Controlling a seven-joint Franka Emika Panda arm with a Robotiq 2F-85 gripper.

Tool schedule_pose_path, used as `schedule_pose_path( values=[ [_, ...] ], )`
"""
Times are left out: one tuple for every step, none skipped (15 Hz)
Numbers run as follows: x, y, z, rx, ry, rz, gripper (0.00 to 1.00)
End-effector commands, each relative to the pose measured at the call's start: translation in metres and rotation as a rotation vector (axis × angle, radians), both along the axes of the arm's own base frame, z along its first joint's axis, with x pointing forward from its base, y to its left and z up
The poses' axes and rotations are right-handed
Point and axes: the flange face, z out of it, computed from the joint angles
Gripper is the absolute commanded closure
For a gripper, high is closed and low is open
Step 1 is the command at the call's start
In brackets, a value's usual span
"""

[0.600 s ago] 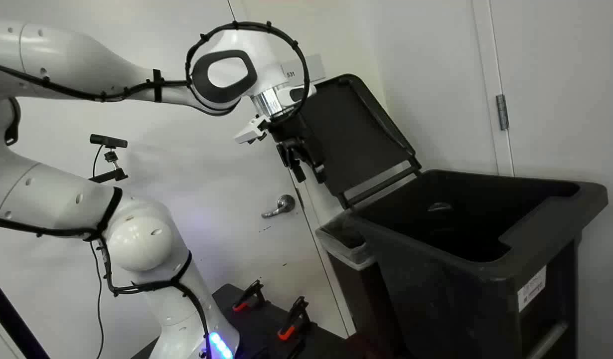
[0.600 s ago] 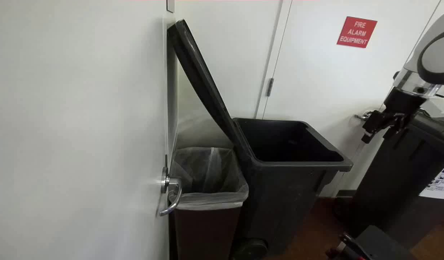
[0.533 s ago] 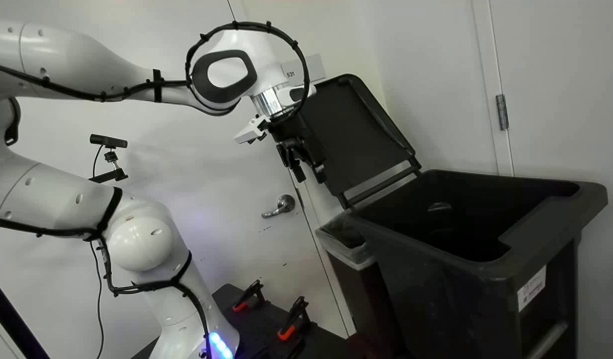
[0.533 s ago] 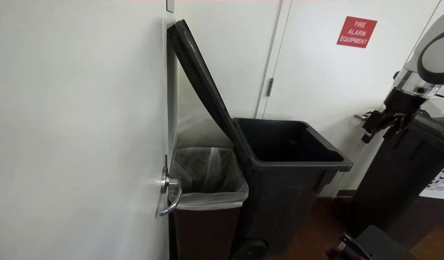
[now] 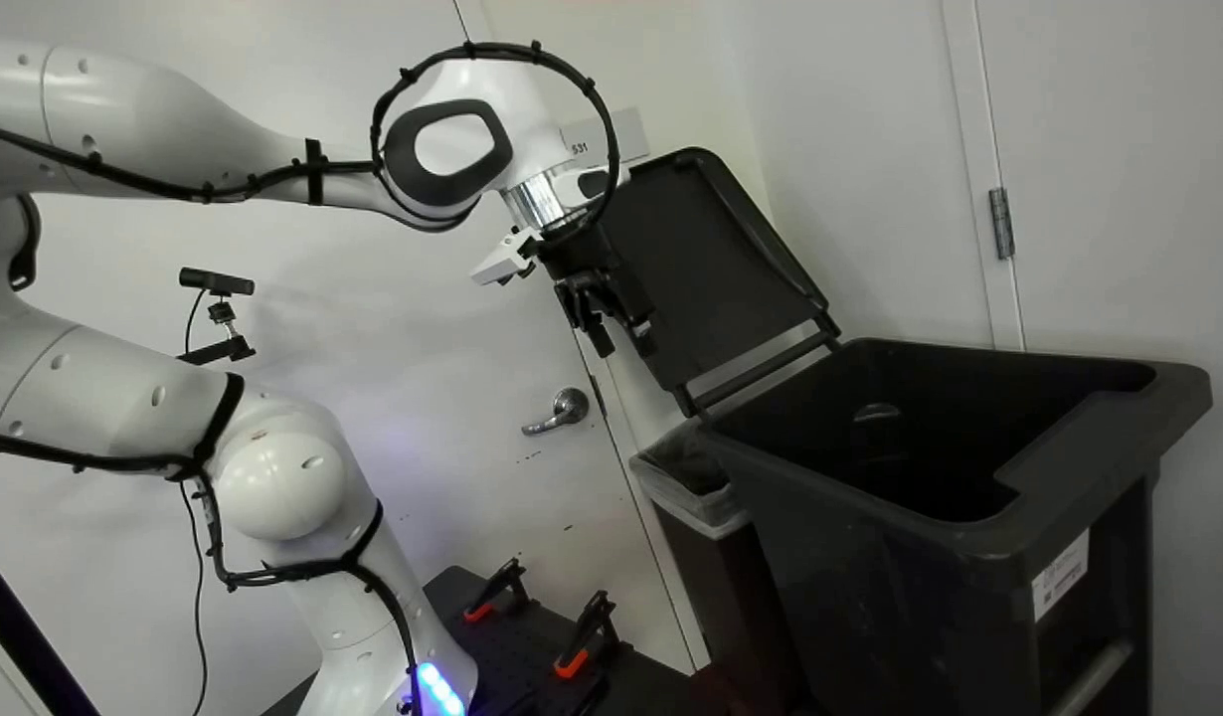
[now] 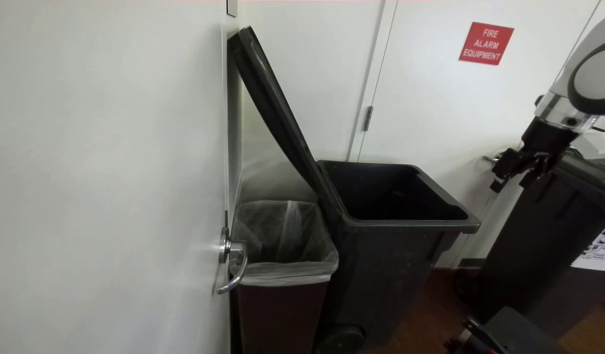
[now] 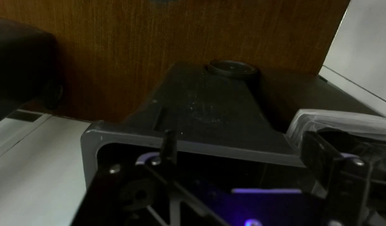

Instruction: Close the lid on the dustbin to the right

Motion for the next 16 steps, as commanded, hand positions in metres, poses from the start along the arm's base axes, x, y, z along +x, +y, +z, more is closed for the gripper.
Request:
schedule_pose_path(
  values=[
    [0.030,0.030,0.014,-0.092,-0.124,0.114,0.00],
    [0.040,0.046,0.020,-0.121,-0.165,0.144,0.00],
    [0.050,0.067,0.025,-0.150,-0.200,0.185,0.00],
    [0.058,0.087,0.030,-0.180,-0.235,0.232,0.00],
    [0.064,0.110,0.035,-0.211,-0.270,0.277,0.00],
    [0.070,0.134,0.040,-0.240,-0.310,0.325,0.00],
    [0.073,0.158,0.045,-0.264,-0.352,0.366,0.00],
    [0.077,0.179,0.049,-0.287,-0.395,0.402,0.00],
    [0.080,0.200,0.053,-0.304,-0.444,0.440,0.00],
    [0.082,0.219,0.058,-0.322,-0.495,0.470,0.00],
    [0.082,0.234,0.063,-0.337,-0.546,0.494,0.00],
    [0.083,0.243,0.066,-0.345,-0.575,0.496,0.00],
    [0.086,0.232,0.062,-0.318,-0.519,0.486,0.00],
    [0.086,0.241,0.064,-0.324,-0.542,0.496,0.00],
    [0.086,0.245,0.065,-0.328,-0.548,0.505,0.00],
    [0.086,0.246,0.065,-0.329,-0.549,0.505,0.00]
  ],
)
